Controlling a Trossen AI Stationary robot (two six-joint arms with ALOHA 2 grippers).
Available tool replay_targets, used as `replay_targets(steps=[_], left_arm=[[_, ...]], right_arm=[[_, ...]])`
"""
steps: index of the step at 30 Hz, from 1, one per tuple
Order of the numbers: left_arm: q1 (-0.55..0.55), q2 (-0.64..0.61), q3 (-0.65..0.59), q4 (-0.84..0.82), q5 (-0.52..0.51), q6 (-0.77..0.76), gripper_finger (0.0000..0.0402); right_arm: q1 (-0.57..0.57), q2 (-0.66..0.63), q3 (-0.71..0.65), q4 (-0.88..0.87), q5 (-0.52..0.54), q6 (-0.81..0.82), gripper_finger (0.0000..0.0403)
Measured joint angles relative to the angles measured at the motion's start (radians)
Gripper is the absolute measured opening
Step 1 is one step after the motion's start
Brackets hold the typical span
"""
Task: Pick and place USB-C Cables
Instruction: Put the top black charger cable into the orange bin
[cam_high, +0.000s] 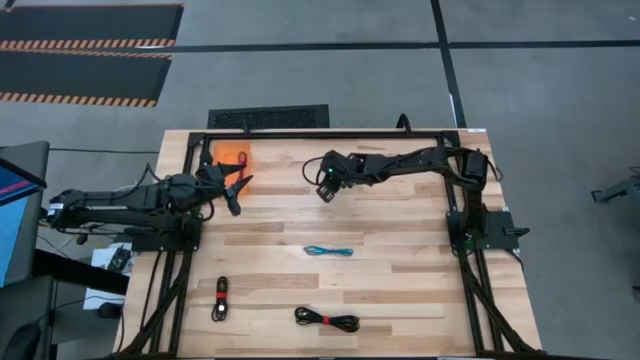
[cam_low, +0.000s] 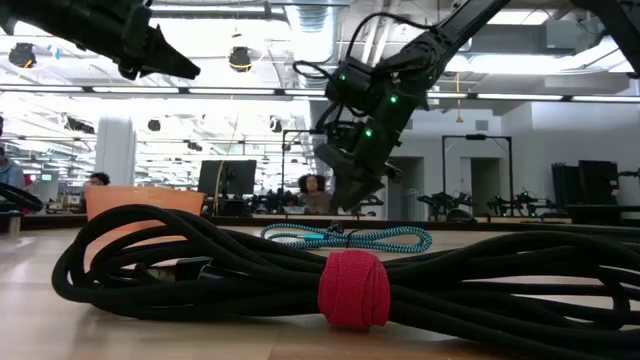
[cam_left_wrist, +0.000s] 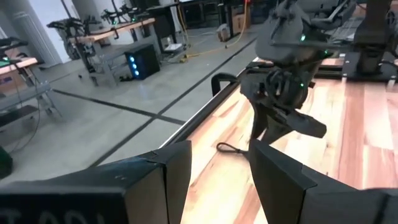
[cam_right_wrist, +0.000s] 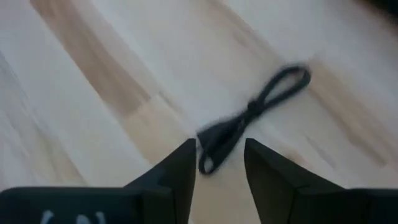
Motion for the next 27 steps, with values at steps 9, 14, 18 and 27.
replay_targets(steps=[9,14,18,27], left_arm=[[0.006,0.013,0.0,0.01,0.0,-0.017,0.0151],[0.006,0.013,0.0,0.011,0.0,-0.018,0.0151],[0.006,0.013,0.0,0.012,-0.001,-0.019,0.0151],[0.006,0.013,0.0,0.013,-0.007,-0.029,0.0151]], right_arm=[[-0.002,-0.001,0.001,0.018,-0.026,0.0,0.0114],[-0.003,-0.001,0.001,0.017,-0.025,0.0,0.0113],[-0.005,-0.001,0.001,0.024,-0.024,-0.004,0.0113],[0.006,0.049,0.004,0.05,0.009,-0.001,0.0113]])
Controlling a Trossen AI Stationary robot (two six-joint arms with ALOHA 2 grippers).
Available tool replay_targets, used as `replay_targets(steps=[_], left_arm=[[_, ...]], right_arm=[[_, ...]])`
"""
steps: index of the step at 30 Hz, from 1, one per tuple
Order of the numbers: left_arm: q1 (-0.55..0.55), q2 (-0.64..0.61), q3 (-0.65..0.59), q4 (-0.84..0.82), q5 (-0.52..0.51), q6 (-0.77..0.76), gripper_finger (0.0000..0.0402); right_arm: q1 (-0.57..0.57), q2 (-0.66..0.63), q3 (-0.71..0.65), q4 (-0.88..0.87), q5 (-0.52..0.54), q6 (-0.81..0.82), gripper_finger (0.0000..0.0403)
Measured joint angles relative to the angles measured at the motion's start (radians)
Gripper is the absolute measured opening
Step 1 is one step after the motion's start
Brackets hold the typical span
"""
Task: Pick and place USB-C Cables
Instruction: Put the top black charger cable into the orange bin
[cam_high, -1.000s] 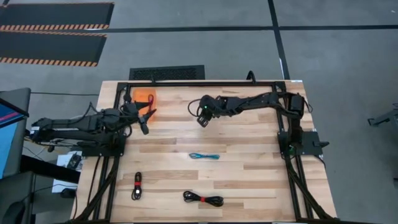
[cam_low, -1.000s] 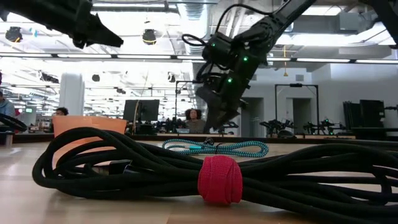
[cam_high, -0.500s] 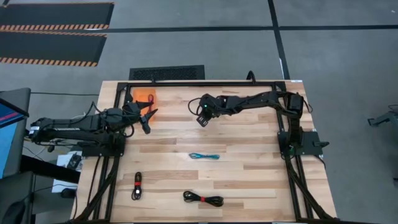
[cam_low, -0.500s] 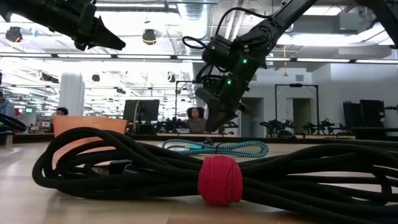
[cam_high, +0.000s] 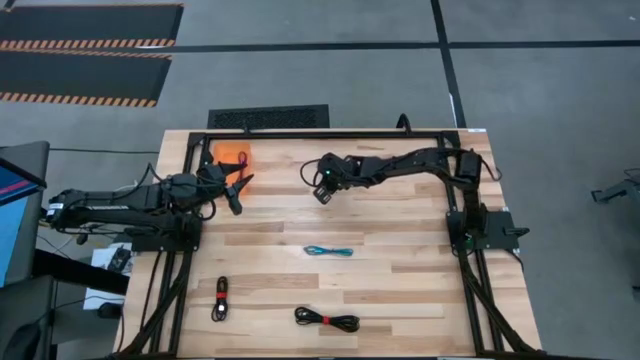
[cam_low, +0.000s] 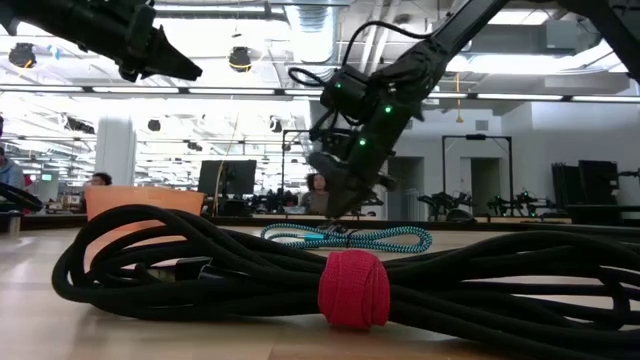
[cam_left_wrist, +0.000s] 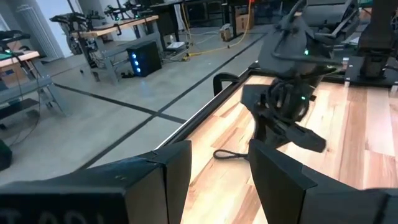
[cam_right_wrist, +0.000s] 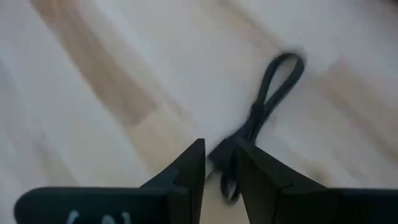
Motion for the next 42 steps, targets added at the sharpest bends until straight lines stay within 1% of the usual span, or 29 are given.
replay_targets(steps=[14,17,25,28,33,39,41,42], left_arm=[[0.003,0.0,0.0,-0.001,-0.01,0.001,0.0151],[0.003,0.0,0.0,-0.001,-0.01,0.001,0.0151],[0.003,0.0,0.0,-0.006,-0.01,-0.005,0.0151],[0.003,0.0,0.0,-0.009,-0.01,-0.022,0.0151],[0.003,0.0,0.0,-0.011,-0.024,-0.034,0.0151],[0.003,0.0,0.0,-0.033,-0.044,-0.028,0.0151],[0.003,0.0,0.0,-0.032,-0.038,-0.021,0.0151],[0.003,0.0,0.0,-0.032,-0.034,-0.018,0.0151]], right_arm=[[-0.018,0.013,-0.002,-0.028,-0.005,-0.019,0.0109],[-0.017,0.013,-0.002,-0.04,-0.005,-0.034,0.0092],[-0.009,0.013,-0.002,-0.053,-0.004,-0.062,0.0016],[-0.005,0.013,-0.002,-0.053,-0.002,-0.08,0.0009],[0.023,0.013,-0.002,-0.036,0.076,-0.088,0.0022],[0.087,-0.012,-0.003,-0.004,0.125,-0.117,0.0006],[0.118,-0.04,-0.004,0.004,0.199,-0.156,0.0006],[0.138,-0.05,-0.003,0.038,0.247,-0.185,0.0007]])
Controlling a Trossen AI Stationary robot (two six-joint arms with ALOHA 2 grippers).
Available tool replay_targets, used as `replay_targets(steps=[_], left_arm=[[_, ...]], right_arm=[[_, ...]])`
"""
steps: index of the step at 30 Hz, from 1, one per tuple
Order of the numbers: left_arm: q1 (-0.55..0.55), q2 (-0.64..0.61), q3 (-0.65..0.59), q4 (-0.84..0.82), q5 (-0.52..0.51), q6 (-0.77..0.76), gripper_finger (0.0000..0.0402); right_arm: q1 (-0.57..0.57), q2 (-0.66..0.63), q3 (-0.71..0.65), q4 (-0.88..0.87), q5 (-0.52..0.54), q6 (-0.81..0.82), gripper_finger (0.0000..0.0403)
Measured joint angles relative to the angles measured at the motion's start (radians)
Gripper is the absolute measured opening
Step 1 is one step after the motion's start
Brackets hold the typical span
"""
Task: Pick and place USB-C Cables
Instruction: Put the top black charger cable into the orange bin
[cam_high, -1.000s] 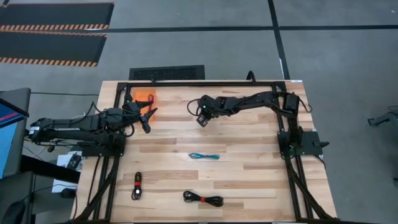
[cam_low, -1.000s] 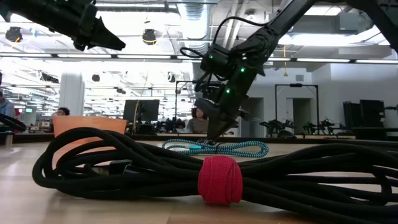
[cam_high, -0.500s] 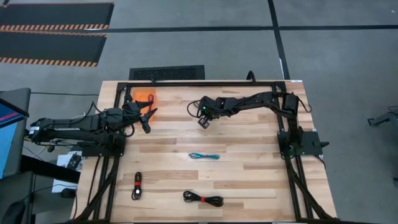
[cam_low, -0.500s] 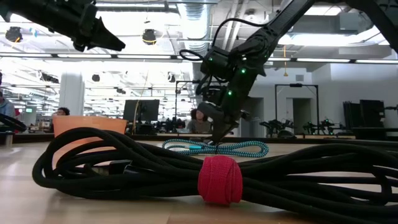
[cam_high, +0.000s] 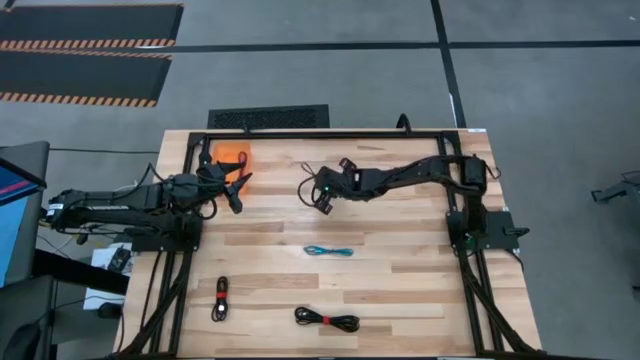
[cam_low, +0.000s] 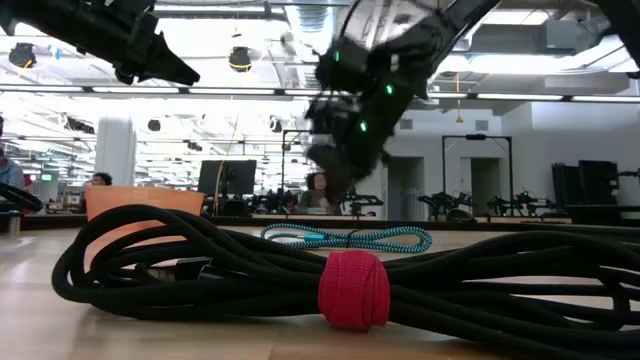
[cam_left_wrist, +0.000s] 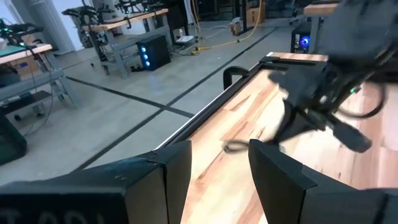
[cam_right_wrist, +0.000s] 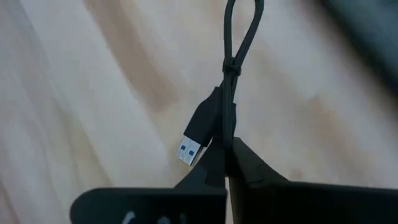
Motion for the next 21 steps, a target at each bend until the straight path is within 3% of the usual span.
replay_targets(steps=[5,8,12,16,21], left_arm=[[0.0,0.0,0.0,-0.003,0.029,-0.003,0.0151],[0.0,0.0,0.0,-0.005,0.11,-0.018,0.0151],[0.0,0.0,0.0,-0.005,0.29,-0.019,0.0151],[0.0,-0.001,0.0,0.011,0.426,0.009,0.0151],[0.0,0.0,0.0,0.033,0.516,0.019,0.0151]], right_arm=[[0.114,-0.021,0.001,0.186,0.17,-0.173,0.0008],[0.186,-0.02,0.001,0.29,0.172,-0.339,0.0006],[0.271,-0.018,0.001,0.378,0.179,-0.489,0.0007],[0.317,-0.024,0.001,0.425,0.19,-0.552,0.0007],[0.323,-0.024,0.001,0.437,0.203,-0.582,0.0007]])
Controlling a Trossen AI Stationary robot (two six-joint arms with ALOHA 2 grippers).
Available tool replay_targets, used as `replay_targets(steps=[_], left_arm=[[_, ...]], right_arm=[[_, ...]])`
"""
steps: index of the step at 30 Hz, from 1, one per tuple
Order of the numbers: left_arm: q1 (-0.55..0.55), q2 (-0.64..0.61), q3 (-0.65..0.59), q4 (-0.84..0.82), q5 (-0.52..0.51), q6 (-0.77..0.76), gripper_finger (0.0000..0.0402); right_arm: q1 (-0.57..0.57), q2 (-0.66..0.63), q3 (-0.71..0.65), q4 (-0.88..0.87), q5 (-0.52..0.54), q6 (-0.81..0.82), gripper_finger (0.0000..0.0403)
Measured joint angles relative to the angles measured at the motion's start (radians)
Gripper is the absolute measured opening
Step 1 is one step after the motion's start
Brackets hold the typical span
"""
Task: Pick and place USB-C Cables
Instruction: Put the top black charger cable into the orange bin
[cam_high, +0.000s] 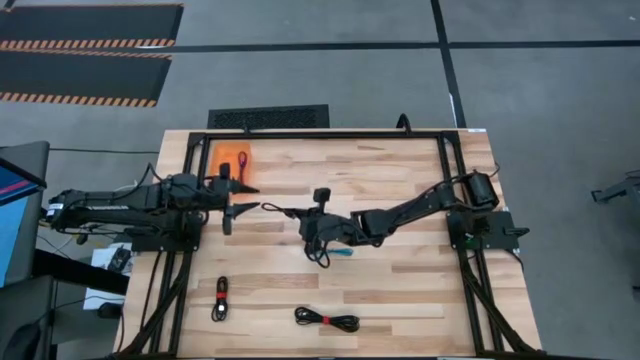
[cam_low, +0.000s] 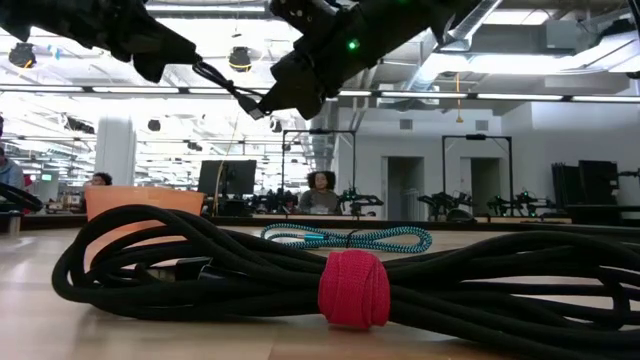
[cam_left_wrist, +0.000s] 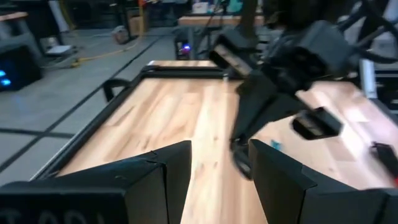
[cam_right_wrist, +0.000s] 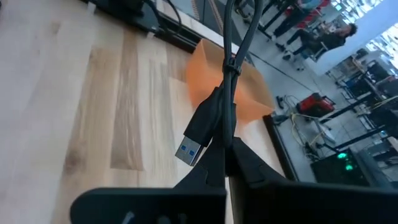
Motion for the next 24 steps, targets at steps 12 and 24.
replay_targets(steps=[12,24], left_arm=[[0.0,0.0,0.0,0.019,-0.075,-0.071,0.018],[0.0,0.12,0.0,0.091,-0.043,-0.091,0.0247]], right_arm=[[0.002,0.0,0.0,0.04,0.175,-0.182,0.0007],[0.009,0.0,0.0,0.082,0.149,-0.252,0.0008]])
